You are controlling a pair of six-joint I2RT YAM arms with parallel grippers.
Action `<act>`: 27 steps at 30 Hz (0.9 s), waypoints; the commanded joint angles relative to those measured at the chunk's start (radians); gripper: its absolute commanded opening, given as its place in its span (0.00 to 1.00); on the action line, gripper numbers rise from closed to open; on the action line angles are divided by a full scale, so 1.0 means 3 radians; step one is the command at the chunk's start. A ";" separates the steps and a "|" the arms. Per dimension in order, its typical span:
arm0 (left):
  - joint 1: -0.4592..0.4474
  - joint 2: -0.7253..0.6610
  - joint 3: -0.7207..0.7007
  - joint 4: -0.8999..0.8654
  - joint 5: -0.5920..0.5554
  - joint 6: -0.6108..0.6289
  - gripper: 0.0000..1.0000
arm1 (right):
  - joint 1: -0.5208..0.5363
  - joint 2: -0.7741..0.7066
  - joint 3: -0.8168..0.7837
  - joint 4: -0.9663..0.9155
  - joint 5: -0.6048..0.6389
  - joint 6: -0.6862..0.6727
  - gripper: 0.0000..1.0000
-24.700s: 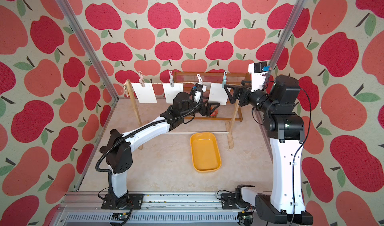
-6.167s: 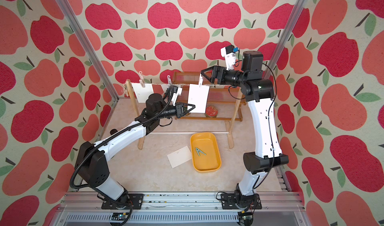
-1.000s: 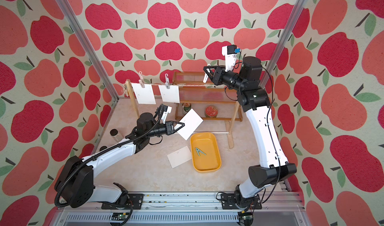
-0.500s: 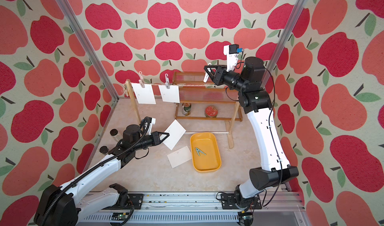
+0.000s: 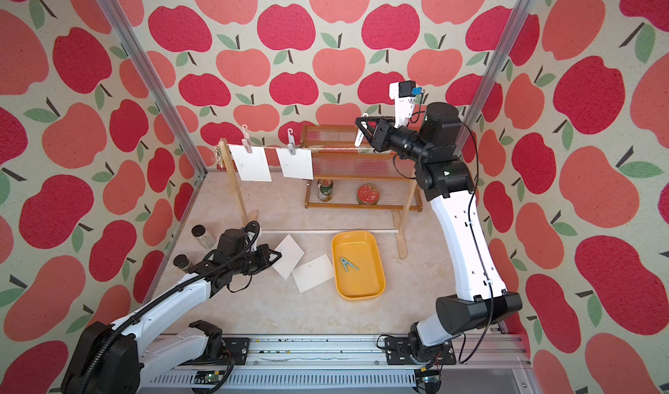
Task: Remove the postcards from the strings
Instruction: Place the postcard at the center of the board.
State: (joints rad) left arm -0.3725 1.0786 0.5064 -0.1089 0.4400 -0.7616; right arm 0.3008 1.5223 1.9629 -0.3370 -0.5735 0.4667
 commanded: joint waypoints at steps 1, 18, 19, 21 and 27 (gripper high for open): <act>0.0036 0.0020 -0.0081 -0.0230 -0.0175 -0.0043 0.00 | 0.0005 -0.0114 -0.0048 0.0062 -0.0021 0.0044 0.28; 0.0158 -0.0510 0.0048 -0.1266 -0.0946 -0.0121 0.68 | 0.0005 -0.0120 -0.0136 0.0105 0.0007 0.0034 0.28; 0.0160 -0.0558 0.0086 -0.1356 -0.1010 -0.0124 0.69 | 0.0006 -0.0116 -0.0128 0.0103 0.0004 0.0035 0.28; 0.0158 -0.0638 0.0152 -0.1466 -0.1072 -0.0106 0.69 | 0.0004 -0.0116 -0.0106 0.0089 0.0000 0.0041 0.28; 0.0129 -0.0760 0.0286 -0.1327 -0.0935 -0.0105 0.68 | 0.0067 -0.0206 -0.0122 0.0027 -0.0062 0.0038 0.28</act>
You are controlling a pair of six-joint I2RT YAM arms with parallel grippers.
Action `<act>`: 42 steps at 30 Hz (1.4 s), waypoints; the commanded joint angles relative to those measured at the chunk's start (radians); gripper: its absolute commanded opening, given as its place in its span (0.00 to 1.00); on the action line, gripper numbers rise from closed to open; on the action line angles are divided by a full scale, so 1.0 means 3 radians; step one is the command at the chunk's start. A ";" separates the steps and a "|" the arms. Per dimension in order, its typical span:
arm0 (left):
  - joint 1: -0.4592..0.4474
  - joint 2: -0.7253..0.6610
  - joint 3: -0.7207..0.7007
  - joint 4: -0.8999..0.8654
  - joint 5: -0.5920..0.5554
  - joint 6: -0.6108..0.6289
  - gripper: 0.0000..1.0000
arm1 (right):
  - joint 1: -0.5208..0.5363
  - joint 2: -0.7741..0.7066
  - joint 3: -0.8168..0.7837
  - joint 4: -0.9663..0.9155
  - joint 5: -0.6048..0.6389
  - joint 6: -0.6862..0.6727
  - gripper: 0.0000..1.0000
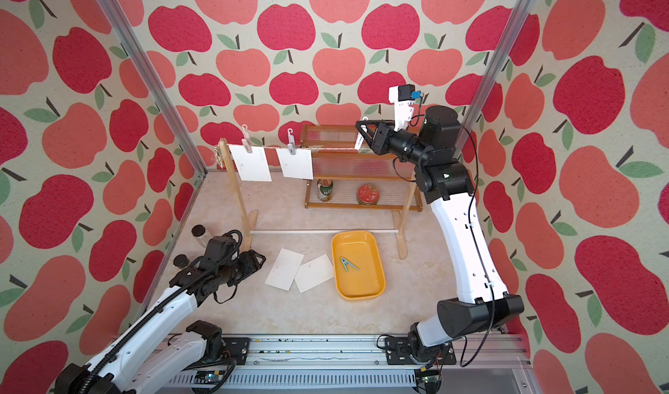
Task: Remove the postcards from the strings
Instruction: Place the postcard at the center of the board, then place the clamp in the storage box.
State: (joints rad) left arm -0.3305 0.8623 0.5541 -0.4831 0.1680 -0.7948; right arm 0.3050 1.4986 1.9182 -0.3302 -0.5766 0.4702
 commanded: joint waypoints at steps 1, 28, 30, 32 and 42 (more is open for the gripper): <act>-0.0034 -0.0020 0.0180 -0.0040 -0.0008 0.0027 0.68 | 0.0070 -0.0178 -0.0003 -0.0030 -0.0047 -0.0003 0.28; -0.0847 0.0973 0.1219 0.0511 0.0170 0.0678 0.70 | 0.0543 -0.2076 -0.3884 0.0485 0.0834 -0.0057 0.29; -0.0852 0.0976 0.1189 0.0543 0.0171 0.0660 0.71 | 0.0547 -0.2042 -0.4115 0.0603 0.0877 -0.0033 0.29; -0.0859 0.0984 0.1166 0.0571 0.0181 0.0638 0.71 | 0.0566 -0.1975 -0.4318 0.0740 0.0947 -0.0023 0.29; -0.0886 0.1014 0.1036 0.0680 0.0168 0.0577 0.71 | 0.0920 -0.1271 -0.4772 0.1489 0.1458 0.0044 0.29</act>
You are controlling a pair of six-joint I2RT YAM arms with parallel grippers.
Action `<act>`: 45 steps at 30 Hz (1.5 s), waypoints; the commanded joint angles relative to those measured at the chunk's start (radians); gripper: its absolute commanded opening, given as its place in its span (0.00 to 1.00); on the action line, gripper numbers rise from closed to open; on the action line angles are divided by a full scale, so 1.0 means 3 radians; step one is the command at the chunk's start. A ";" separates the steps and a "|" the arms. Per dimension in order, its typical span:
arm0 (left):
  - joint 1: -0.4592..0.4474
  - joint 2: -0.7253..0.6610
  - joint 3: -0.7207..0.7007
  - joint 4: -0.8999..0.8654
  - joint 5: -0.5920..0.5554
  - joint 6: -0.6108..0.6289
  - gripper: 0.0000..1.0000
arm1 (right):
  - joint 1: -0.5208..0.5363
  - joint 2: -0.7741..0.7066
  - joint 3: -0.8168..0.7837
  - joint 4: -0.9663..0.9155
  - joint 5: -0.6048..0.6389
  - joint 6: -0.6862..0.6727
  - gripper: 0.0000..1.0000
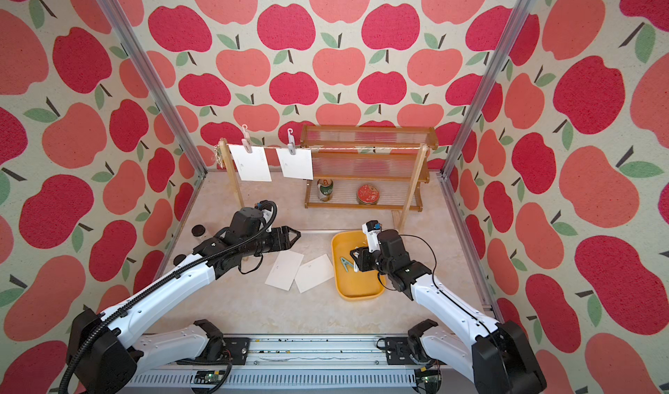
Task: Remove the postcards from the strings
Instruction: Place the clamp in the storage box, then pinch the postcard on the clothesline.
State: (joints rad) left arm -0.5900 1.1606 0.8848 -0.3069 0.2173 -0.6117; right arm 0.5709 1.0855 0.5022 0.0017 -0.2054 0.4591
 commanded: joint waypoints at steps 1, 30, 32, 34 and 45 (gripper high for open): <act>-0.0025 0.0015 -0.0080 0.0102 -0.0001 -0.0040 0.71 | 0.0035 0.0173 -0.0066 0.0460 0.0244 0.0088 0.29; 0.0614 -0.0034 -0.0116 0.0720 0.0454 -0.0116 0.80 | 0.0473 -0.0278 0.1142 -0.0927 0.0493 -0.0556 0.81; 0.0675 -0.0052 -0.0133 0.0871 0.0483 -0.0158 0.85 | 0.0545 -0.0264 0.1317 -0.1031 0.0480 -0.0643 0.84; 0.0708 -0.0057 -0.0152 0.1073 0.0508 -0.0187 0.88 | 0.0604 -0.0245 0.1495 -0.1131 0.0440 -0.0726 0.87; 0.0654 0.0271 -0.0348 0.2821 0.0264 -0.0530 1.00 | 0.0646 -0.0042 0.2401 -0.1299 -0.0212 -0.0824 0.99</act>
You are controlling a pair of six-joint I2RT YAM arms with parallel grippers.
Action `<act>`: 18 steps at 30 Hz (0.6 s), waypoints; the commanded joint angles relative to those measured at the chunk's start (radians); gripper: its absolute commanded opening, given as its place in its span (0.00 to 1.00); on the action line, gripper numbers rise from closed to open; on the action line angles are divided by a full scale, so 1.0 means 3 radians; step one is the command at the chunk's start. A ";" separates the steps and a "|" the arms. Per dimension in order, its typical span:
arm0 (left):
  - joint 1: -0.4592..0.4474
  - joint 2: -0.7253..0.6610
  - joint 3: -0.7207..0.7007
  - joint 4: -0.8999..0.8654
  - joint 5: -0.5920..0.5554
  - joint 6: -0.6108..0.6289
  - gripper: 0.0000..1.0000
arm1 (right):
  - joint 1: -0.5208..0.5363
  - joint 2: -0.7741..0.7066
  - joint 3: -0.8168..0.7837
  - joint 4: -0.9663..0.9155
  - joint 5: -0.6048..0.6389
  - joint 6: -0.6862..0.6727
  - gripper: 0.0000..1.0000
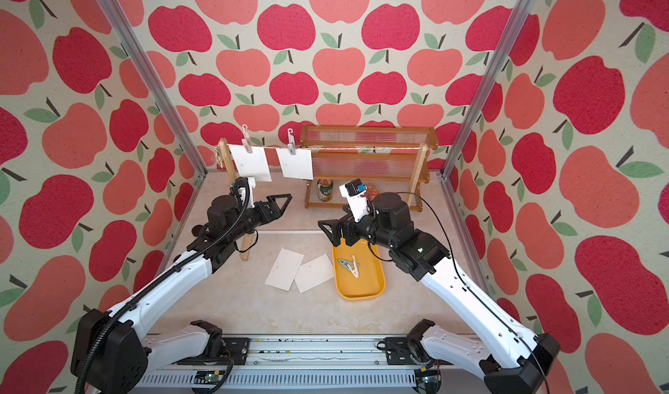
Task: Remove the postcards from the strings
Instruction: Pinch the postcard on the clothesline.
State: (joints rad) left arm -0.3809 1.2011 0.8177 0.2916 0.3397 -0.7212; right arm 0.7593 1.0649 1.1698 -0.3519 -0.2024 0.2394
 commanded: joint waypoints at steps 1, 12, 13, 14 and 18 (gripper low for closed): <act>-0.0087 0.0194 -0.0167 0.1062 -0.0204 -0.0168 1.00 | 0.0016 0.0034 0.0224 -0.0116 -0.0240 -0.0088 0.99; -0.0363 0.1064 0.0046 0.2373 -0.0376 -0.0023 0.99 | 0.0018 0.0111 0.0412 0.0016 -0.0483 -0.0055 0.99; -0.0366 0.1139 0.0057 0.2511 -0.0361 -0.0015 1.00 | 0.0017 0.0112 0.0415 0.0022 -0.0499 -0.0050 0.99; -0.0369 0.1213 0.0082 0.2621 -0.0344 -0.0022 0.99 | 0.0017 0.0117 0.0429 0.0018 -0.0509 -0.0053 0.99; -0.0373 0.1407 0.0179 0.2888 -0.0338 0.0021 1.00 | 0.0016 0.0125 0.0464 0.0017 -0.0566 -0.0047 0.99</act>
State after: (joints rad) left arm -0.4889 1.6016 0.8234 0.9848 0.2401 -0.7422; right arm 0.7593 1.1004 1.2682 -0.3599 -0.3367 0.2348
